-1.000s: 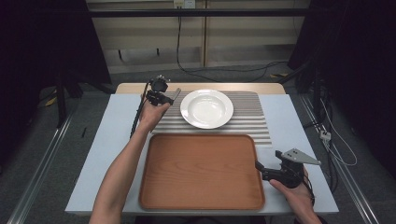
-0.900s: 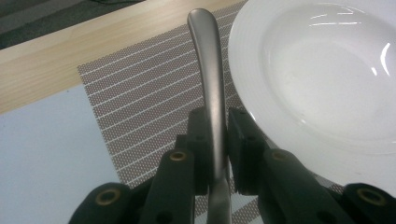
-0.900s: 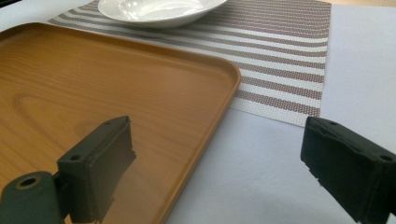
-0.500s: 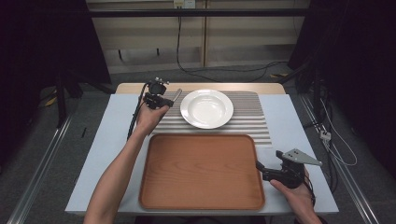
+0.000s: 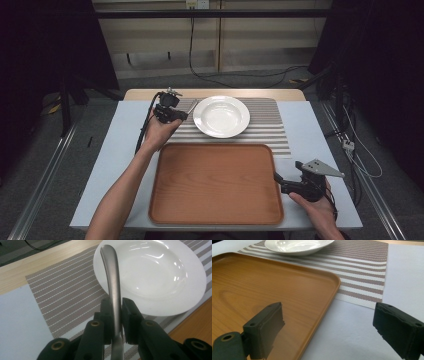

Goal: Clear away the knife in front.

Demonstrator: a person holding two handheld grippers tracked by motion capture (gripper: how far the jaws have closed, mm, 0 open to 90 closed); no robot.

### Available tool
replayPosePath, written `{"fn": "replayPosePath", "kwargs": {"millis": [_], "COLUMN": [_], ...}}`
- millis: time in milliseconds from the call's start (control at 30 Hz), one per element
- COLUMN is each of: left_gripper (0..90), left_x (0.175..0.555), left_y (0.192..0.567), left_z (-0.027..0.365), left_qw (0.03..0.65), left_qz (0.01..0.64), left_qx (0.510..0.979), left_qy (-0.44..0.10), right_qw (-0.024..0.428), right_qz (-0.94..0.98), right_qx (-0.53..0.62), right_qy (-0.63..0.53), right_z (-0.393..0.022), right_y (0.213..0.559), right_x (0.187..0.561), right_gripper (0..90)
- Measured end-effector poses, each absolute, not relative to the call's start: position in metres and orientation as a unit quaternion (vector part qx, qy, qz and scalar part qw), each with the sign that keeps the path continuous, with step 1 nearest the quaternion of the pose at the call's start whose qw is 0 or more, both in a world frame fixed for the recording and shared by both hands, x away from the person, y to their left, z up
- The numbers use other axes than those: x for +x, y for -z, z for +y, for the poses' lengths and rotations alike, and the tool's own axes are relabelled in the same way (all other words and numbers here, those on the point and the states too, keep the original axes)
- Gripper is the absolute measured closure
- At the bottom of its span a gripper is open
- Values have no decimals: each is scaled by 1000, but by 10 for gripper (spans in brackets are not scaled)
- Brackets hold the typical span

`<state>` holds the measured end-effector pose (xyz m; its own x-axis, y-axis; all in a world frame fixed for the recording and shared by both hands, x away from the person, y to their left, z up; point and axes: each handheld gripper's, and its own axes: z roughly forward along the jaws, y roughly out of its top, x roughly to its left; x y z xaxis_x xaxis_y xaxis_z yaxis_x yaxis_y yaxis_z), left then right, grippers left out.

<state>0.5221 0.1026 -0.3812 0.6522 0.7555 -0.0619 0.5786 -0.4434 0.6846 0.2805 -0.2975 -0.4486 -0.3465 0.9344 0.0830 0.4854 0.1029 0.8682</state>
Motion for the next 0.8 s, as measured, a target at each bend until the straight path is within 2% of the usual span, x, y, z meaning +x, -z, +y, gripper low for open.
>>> {"fn": "replayPosePath", "kwargs": {"millis": [533,800], "left_gripper": [801,801], "left_x": [492,477], "left_y": [368,364], "left_z": [99,100], "left_qw": [342,350], "left_qz": [370,348], "left_qx": [853,861], "left_qy": [-138,-127], "right_qw": [255,252], "right_qz": [697,693], "right_qx": [511,515], "right_qy": [-435,-437], "right_z": [-298,-301], "right_y": [449,450], "right_x": [280,280], "right_gripper": [92,90]}}
